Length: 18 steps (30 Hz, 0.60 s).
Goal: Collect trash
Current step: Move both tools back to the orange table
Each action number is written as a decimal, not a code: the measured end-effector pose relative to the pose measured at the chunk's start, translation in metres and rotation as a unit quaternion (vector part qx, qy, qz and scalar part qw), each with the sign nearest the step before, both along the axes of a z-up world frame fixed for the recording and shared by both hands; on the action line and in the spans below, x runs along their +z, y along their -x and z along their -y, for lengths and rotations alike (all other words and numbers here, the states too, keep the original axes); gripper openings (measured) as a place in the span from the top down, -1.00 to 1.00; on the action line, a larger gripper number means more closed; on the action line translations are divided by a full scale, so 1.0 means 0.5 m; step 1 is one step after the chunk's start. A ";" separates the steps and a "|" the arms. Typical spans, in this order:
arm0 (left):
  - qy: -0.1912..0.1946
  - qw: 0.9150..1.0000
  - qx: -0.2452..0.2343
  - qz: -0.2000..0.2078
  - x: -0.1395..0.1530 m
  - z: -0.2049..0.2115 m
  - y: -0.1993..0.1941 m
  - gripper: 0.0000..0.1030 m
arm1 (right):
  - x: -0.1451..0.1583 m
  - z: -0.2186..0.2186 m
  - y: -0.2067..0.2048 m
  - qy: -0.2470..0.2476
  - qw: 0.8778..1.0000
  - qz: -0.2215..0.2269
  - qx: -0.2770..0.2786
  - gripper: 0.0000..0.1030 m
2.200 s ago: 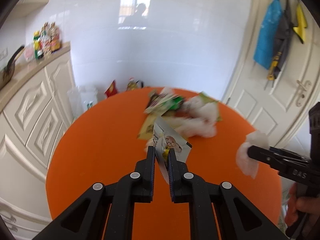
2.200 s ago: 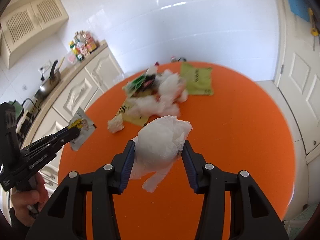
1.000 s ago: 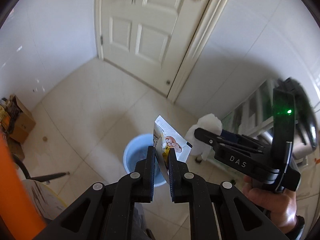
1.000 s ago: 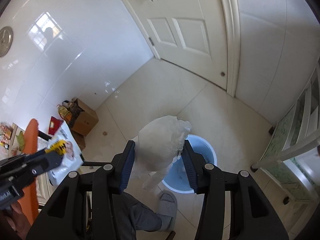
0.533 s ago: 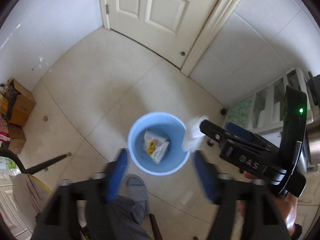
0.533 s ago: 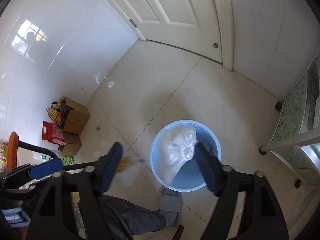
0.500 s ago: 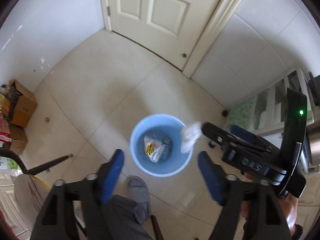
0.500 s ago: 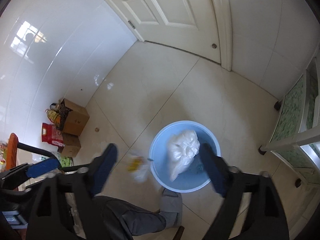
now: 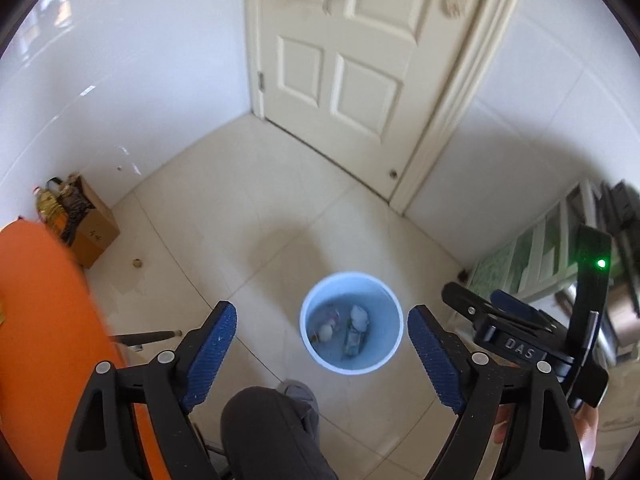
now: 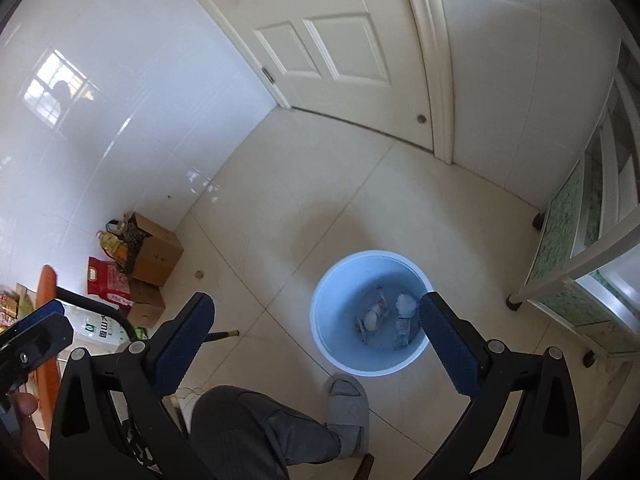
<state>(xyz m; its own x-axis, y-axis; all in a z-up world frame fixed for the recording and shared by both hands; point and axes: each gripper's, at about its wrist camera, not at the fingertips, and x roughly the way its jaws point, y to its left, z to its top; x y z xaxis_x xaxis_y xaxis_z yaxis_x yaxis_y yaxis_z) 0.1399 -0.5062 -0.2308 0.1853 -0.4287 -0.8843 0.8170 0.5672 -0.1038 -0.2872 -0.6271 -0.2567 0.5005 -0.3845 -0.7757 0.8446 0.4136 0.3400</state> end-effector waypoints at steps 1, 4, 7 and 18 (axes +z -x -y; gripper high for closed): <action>0.012 1.000 0.009 0.006 0.021 -0.035 0.001 -0.65 | 0.024 -0.019 -0.006 0.010 1.000 0.004 0.005 -1.00; 0.046 0.998 0.026 0.023 0.089 -0.141 0.005 -0.70 | 0.089 -0.071 -0.030 0.038 0.999 0.008 0.021 -1.00; 0.076 0.995 0.046 0.042 0.140 -0.243 0.009 -0.79 | 0.150 -0.130 -0.066 0.063 0.997 0.019 0.047 -1.00; 0.125 0.968 0.159 0.152 0.299 -0.603 0.044 -0.97 | 0.329 -0.377 -0.226 0.153 0.974 0.051 0.158 -1.00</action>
